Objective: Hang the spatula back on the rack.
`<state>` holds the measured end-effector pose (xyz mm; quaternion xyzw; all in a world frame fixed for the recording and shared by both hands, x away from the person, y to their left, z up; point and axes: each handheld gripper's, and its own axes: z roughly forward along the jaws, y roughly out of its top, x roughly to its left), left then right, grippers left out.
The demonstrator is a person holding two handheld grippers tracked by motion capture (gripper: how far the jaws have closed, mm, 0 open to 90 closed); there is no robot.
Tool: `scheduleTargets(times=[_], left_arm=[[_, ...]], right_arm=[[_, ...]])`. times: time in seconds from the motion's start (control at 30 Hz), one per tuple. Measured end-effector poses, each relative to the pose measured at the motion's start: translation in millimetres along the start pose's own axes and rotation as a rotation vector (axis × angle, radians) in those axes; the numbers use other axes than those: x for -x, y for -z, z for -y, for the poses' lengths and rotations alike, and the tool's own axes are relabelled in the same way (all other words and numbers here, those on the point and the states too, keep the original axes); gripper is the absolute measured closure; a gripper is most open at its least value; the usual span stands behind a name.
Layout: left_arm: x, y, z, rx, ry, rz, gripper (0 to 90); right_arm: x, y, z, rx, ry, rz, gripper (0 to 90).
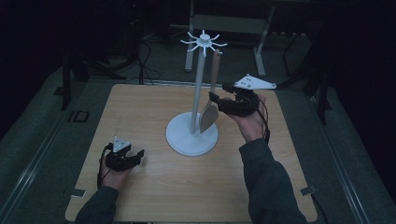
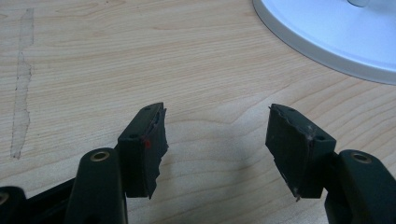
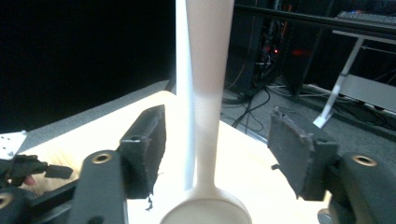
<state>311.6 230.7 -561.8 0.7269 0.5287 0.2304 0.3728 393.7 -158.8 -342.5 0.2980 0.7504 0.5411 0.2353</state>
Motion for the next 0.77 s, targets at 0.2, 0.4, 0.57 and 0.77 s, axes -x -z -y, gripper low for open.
scheduleTargets(times=[0.2,0.4,0.57,0.77], left_arm=[[-0.3,0.4,0.2,0.003,0.000,-0.001,38.1],[0.2,-0.4,-0.4,0.003,-0.004,0.000,38.1],[1.1,-1.7,-0.6,0.003,-0.004,0.000,38.1],[-0.1,-0.9,-0.8,0.007,0.000,-0.001,38.1]], right_arm=[[-1.0,6.9,8.6,-0.001,0.003,0.011,30.4],[-1.4,15.7,22.1,-0.035,0.007,0.035,28.3],[5.1,23.4,40.6,-0.075,-0.002,0.062,28.0],[17.1,30.0,76.8,-0.186,-0.031,0.119,28.0]])
